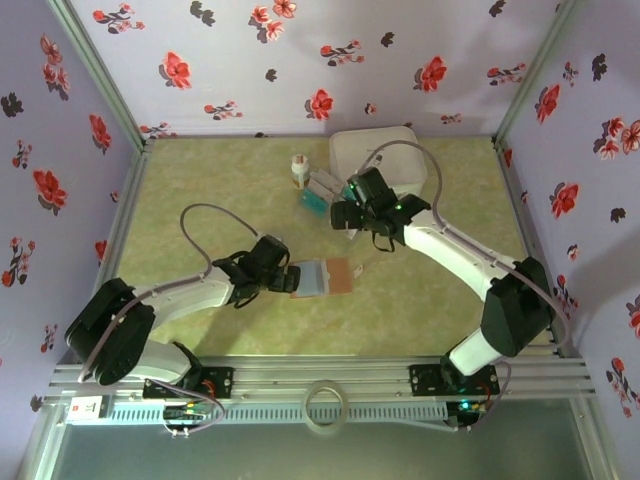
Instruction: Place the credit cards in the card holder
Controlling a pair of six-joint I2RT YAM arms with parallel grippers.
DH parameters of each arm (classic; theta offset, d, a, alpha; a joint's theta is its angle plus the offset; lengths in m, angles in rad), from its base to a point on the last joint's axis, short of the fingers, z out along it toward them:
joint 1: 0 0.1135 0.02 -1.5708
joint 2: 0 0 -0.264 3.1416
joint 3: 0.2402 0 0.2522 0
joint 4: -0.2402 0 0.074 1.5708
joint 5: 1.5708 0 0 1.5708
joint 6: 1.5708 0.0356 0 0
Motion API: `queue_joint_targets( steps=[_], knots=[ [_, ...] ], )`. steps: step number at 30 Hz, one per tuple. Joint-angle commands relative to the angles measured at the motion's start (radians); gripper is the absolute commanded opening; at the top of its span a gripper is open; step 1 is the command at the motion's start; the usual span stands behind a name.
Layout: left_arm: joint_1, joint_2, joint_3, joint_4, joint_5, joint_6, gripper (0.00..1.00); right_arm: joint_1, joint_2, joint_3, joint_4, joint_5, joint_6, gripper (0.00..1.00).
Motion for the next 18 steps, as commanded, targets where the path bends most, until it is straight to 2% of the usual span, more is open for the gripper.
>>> queue_joint_targets(
  steps=[1, 7, 18],
  knots=[
    [-0.010, 0.020, 0.031, 0.017, 0.003, 0.023, 1.00, -0.007, 0.073, 0.109, -0.114, -0.013, -0.142, 0.74],
    [-0.008, 0.031, 0.037, 0.017, -0.003, 0.023, 1.00, -0.009, 0.239, 0.267, -0.225, -0.068, -0.252, 0.43],
    [-0.008, -0.001, 0.021, 0.001, -0.018, 0.025, 1.00, -0.011, 0.414, 0.407, -0.284, 0.025, -0.311, 0.34]
  ],
)
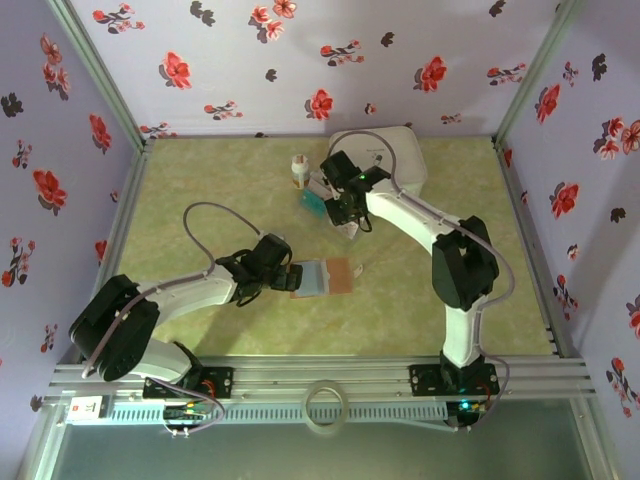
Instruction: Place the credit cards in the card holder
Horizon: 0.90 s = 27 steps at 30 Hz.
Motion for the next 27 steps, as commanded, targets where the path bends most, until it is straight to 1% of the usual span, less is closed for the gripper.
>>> queue_joint_targets(
  steps=[1, 5, 16, 24, 27],
  knots=[
    [-0.006, -0.025, 0.005, -0.012, -0.019, 0.023, 1.00, -0.005, 0.041, 0.054, -0.052, 0.046, -0.044, 0.33],
    [-0.005, -0.031, -0.008, -0.011, -0.020, 0.019, 1.00, -0.006, 0.074, 0.071, -0.058, 0.053, -0.056, 0.29],
    [-0.006, -0.032, -0.020, -0.006, -0.020, 0.012, 1.00, -0.010, 0.128, 0.089, -0.064, 0.044, -0.074, 0.28],
    [-0.005, -0.031, -0.024, -0.004, -0.021, 0.011, 1.00, -0.009, 0.126, 0.085, -0.066, 0.025, -0.083, 0.19],
    [-0.005, -0.029, -0.024, -0.004, -0.021, 0.012, 1.00, -0.009, 0.120, 0.085, -0.066, 0.023, -0.088, 0.18]
  ],
)
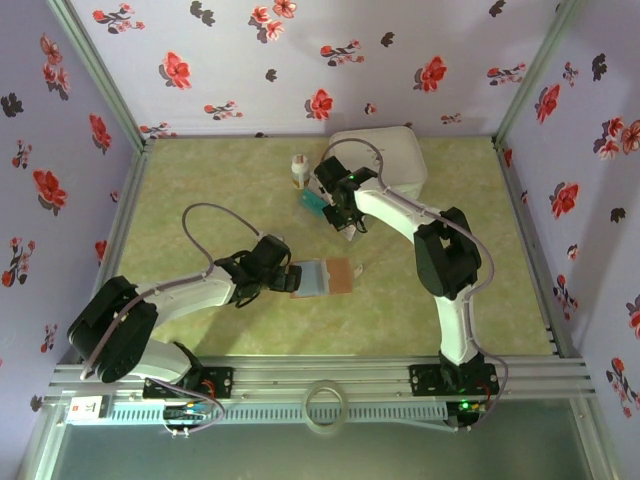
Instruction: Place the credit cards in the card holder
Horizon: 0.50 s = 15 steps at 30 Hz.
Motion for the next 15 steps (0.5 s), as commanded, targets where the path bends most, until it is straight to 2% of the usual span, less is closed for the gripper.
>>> queue_joint_targets(
  steps=[1, 15],
  knots=[
    [-0.006, -0.017, -0.013, -0.005, -0.021, 0.010, 1.00, -0.007, -0.004, 0.027, -0.025, -0.008, -0.023, 0.18],
    [-0.005, -0.017, -0.015, -0.002, -0.019, 0.007, 1.00, -0.012, -0.016, 0.031, -0.035, -0.025, -0.039, 0.17]
  ],
)
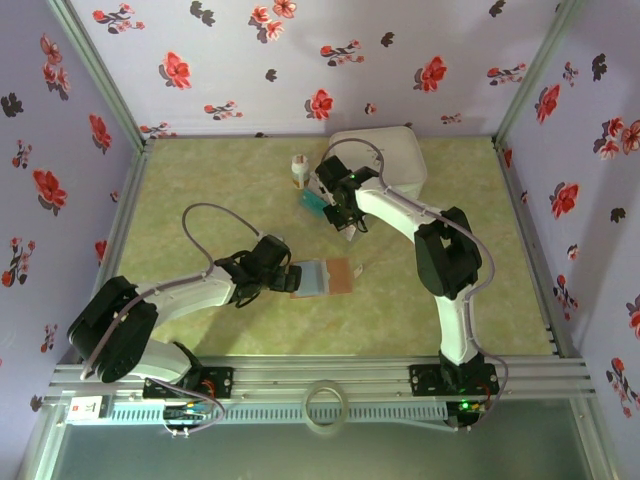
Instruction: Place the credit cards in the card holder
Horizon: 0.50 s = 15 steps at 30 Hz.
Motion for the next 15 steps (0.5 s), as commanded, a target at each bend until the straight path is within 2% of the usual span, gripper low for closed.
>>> queue_joint_targets(
  steps=[1, 8, 15],
  knots=[
    [-0.006, -0.015, -0.014, -0.002, -0.018, 0.005, 1.00, -0.006, -0.016, 0.033, -0.036, -0.013, -0.028, 0.18],
    [-0.006, -0.014, -0.015, -0.002, -0.017, 0.005, 1.00, -0.007, -0.018, 0.041, -0.045, -0.020, -0.033, 0.16],
    [-0.005, -0.004, -0.014, 0.001, -0.015, 0.007, 1.00, -0.006, 0.010, 0.085, -0.099, -0.059, -0.074, 0.08]
  ],
)
